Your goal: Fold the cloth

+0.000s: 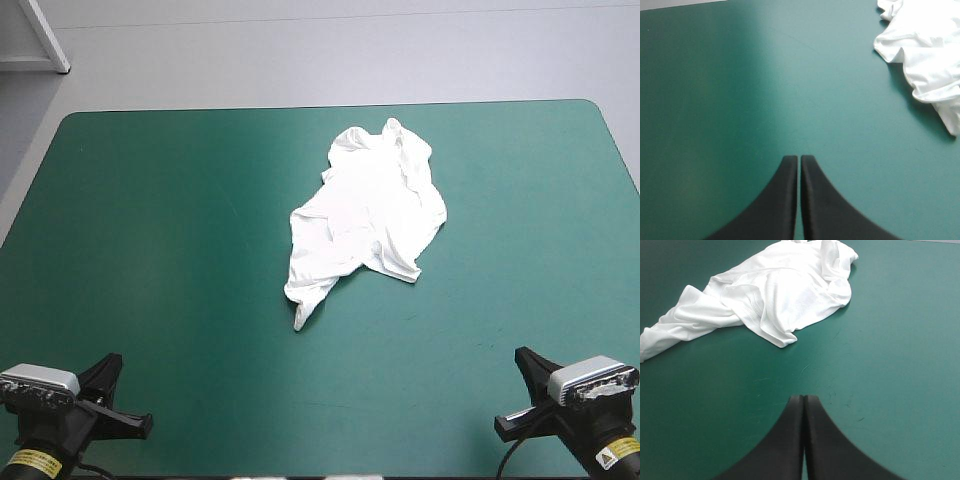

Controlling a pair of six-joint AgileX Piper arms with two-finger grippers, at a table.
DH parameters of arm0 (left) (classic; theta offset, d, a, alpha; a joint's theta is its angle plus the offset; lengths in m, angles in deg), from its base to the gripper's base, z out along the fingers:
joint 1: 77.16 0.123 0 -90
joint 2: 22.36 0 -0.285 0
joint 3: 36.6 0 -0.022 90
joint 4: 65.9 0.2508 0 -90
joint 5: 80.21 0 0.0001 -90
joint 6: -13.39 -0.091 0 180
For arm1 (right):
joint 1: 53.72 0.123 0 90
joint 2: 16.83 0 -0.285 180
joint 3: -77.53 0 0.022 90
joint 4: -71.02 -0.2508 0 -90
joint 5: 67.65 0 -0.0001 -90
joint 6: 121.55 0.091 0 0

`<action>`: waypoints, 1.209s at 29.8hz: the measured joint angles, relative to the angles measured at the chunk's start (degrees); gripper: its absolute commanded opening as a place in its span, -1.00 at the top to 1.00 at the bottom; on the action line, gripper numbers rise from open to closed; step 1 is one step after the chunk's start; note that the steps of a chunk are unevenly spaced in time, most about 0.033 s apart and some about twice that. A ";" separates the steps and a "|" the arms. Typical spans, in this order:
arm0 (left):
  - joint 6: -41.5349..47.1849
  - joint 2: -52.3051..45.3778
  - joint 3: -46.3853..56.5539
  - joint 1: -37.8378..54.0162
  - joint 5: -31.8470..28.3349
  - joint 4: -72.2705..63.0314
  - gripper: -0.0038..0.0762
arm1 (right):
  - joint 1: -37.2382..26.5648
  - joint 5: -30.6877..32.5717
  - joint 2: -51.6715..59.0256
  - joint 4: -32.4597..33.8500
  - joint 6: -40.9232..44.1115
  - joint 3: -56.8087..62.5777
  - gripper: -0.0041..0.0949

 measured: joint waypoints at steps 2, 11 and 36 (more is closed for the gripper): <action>0.00 0.00 0.00 0.00 0.00 0.00 0.86 | 0.00 0.00 0.00 0.00 0.00 0.00 0.95; 0.00 0.00 0.00 0.00 -0.05 0.00 0.86 | 0.00 0.00 0.00 0.00 0.00 0.00 0.95; -26.10 37.42 -15.21 0.00 -2.41 -39.14 -0.16 | 0.00 -0.05 0.00 0.00 0.00 0.00 0.95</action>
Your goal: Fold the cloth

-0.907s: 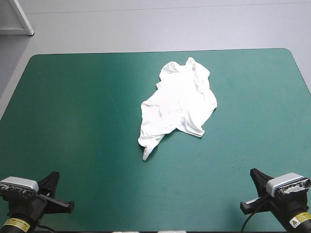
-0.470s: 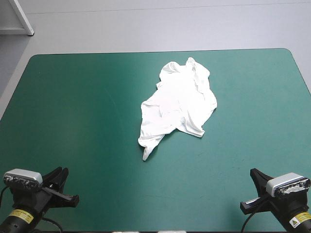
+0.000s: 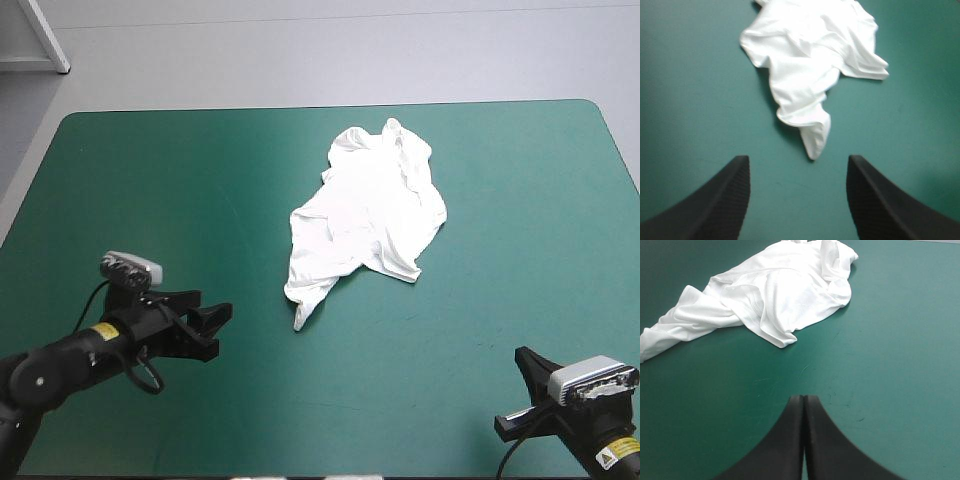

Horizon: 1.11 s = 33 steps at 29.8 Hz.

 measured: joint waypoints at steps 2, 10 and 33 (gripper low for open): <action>-5.65 4.76 -0.69 0.00 0.73 -5.09 -0.17 | 0.00 -0.05 0.00 0.00 0.00 0.00 0.95; -17.37 21.84 -1.02 -0.41 1.04 -12.40 -0.17 | 0.00 -0.16 0.00 0.00 0.00 0.00 0.95; -24.65 42.28 -4.48 -21.69 -23.84 -17.16 -0.20 | 0.00 -0.42 0.00 0.00 0.00 0.00 0.95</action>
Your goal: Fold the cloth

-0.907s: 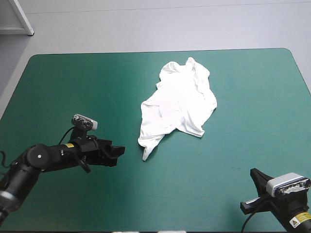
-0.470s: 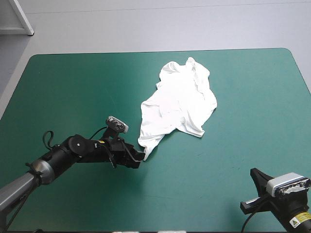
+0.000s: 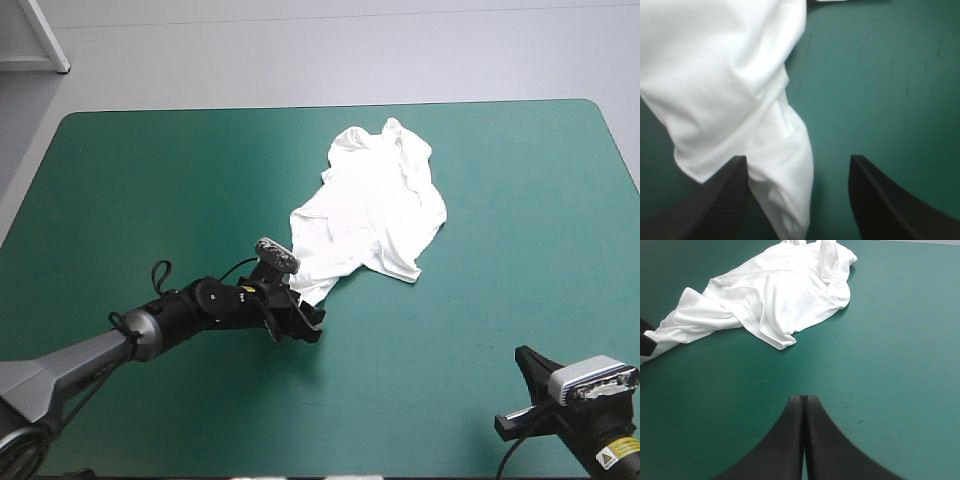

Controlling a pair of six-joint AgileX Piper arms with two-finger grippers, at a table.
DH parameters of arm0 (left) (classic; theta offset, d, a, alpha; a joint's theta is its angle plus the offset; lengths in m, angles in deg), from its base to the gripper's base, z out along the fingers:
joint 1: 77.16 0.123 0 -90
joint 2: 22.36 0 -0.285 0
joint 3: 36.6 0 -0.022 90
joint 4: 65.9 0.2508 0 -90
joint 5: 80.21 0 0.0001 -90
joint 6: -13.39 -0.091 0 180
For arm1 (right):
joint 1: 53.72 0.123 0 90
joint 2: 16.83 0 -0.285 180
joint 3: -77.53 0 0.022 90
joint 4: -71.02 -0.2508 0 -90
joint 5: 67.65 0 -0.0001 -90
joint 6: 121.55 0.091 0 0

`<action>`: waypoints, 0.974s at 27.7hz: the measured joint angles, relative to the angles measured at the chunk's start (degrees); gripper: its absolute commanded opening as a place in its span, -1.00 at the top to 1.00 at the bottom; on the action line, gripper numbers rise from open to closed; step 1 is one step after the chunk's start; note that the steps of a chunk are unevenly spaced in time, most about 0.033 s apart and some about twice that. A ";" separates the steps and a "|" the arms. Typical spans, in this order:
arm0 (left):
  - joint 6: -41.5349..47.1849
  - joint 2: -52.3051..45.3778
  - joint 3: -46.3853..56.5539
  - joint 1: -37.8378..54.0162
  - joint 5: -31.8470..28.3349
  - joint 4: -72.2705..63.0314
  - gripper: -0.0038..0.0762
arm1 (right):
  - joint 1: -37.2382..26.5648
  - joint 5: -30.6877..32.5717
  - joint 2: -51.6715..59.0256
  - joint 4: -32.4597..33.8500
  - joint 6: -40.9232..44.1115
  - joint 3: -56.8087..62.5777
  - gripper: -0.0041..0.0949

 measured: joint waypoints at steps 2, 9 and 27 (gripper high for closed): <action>0.00 2.98 -1.40 -0.28 -0.21 -0.19 -0.15 | 0.00 -0.06 0.00 0.00 0.00 0.00 0.95; -0.22 6.69 -3.47 -0.34 -2.55 -0.93 0.86 | 0.00 -2.50 -0.30 -0.18 0.00 -0.06 0.95; -0.22 6.75 -3.63 -0.28 -1.42 0.21 0.86 | 0.00 -8.05 -66.48 -7.30 -12.12 -44.27 -0.36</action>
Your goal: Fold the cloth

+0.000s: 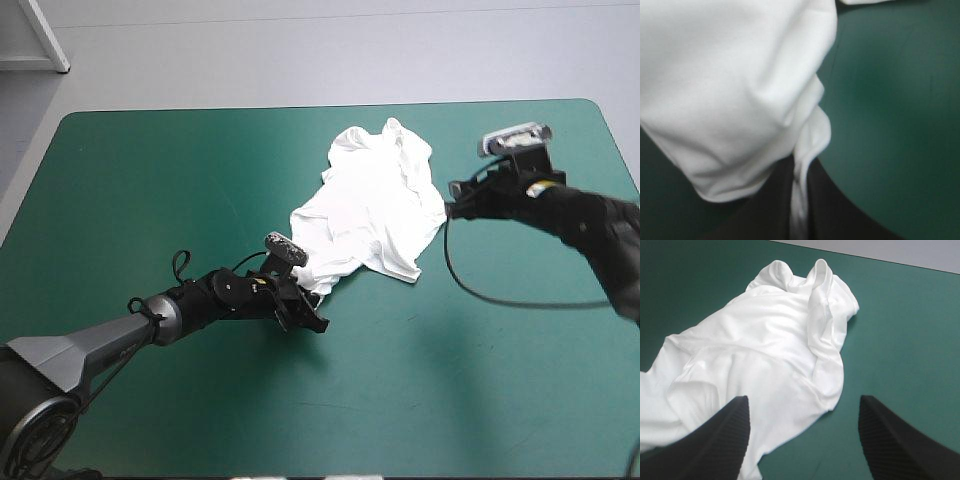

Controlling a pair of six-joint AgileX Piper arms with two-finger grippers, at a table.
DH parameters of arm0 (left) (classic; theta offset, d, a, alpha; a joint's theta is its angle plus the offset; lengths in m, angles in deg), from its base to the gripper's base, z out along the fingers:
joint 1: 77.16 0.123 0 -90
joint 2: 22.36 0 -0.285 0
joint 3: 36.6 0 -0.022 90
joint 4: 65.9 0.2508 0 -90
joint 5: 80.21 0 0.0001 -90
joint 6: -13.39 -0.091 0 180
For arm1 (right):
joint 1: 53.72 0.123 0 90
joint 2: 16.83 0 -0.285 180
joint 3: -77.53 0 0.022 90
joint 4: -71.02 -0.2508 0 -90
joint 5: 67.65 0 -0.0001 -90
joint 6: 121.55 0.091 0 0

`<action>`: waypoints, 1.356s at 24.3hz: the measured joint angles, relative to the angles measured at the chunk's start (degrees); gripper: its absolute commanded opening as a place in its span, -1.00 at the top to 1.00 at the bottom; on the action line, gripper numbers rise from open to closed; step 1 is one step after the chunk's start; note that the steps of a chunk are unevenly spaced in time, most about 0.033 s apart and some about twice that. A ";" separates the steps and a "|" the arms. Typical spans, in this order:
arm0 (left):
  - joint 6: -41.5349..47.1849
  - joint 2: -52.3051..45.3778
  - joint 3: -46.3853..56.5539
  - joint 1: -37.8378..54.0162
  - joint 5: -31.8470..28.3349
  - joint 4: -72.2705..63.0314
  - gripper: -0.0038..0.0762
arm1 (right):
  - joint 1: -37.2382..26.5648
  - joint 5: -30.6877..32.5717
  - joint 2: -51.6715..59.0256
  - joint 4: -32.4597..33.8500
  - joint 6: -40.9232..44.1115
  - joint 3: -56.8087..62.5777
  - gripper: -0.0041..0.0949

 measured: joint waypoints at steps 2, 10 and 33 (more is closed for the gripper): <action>0.00 0.00 0.00 0.00 0.00 0.00 0.86 | 0.05 4.67 -11.71 -0.20 0.06 -11.56 -0.36; 0.00 0.00 -0.06 0.00 0.29 0.00 0.86 | -1.56 27.62 -57.19 0.88 9.50 -66.02 -0.11; 0.00 0.00 -0.13 0.00 2.18 0.02 0.86 | -1.75 21.79 -70.02 5.84 11.25 -77.24 -0.11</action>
